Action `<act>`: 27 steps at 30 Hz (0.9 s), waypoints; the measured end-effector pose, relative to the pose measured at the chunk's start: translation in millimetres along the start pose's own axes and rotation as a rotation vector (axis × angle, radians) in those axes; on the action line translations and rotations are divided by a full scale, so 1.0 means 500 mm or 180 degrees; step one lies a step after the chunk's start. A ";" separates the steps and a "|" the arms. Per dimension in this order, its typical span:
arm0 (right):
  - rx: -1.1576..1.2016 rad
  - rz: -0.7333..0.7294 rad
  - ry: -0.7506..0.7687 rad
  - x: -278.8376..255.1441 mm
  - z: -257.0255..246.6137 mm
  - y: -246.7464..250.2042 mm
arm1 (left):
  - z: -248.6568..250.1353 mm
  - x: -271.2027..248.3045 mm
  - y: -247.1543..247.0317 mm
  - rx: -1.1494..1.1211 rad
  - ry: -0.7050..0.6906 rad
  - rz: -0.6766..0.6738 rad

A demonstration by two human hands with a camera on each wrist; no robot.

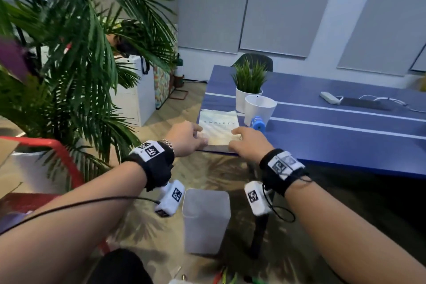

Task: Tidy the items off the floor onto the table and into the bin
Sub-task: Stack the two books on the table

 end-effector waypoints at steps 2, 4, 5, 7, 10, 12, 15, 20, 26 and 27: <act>-0.0832 0.0161 0.0567 -0.020 -0.015 -0.007 | 0.007 -0.007 -0.004 0.0241 -0.0276 0.0056; -0.1097 0.0230 0.0846 -0.022 -0.019 -0.020 | 0.009 -0.008 -0.015 0.0361 -0.0384 0.0050; -0.1184 0.0258 0.0896 -0.017 -0.020 -0.024 | 0.009 -0.005 -0.019 0.0379 -0.0357 0.0048; -0.1307 0.0298 0.0880 0.000 -0.023 -0.022 | 0.016 0.004 -0.019 0.0440 -0.0348 0.0143; -0.1428 0.0370 0.0866 0.020 -0.028 -0.020 | 0.027 0.023 -0.018 0.0396 -0.0282 0.0185; -0.1571 0.0404 0.0959 0.024 -0.034 -0.025 | 0.036 0.032 -0.016 0.0353 -0.0264 0.0196; -0.1647 0.0386 0.0951 0.029 -0.034 -0.029 | 0.041 0.044 -0.017 0.0416 -0.0291 0.0256; -0.1494 0.0441 0.0902 0.032 -0.029 -0.025 | 0.039 0.047 -0.018 0.0450 -0.0308 0.0290; -0.1404 0.0472 0.0723 0.043 -0.013 -0.027 | 0.049 0.044 -0.017 0.0543 -0.0402 0.0330; -0.1382 0.0502 0.0663 0.045 -0.009 -0.027 | 0.049 0.043 -0.017 0.0554 -0.0393 0.0335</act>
Point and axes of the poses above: each hand's wrist, its own x-axis towards the middle knuckle, its own y-axis out of the back of the hand, z = x × y, the point moved 7 cm from there along x, towards the middle knuckle, and after that the axes turned 10 degrees about z, right-handed, at the moved point
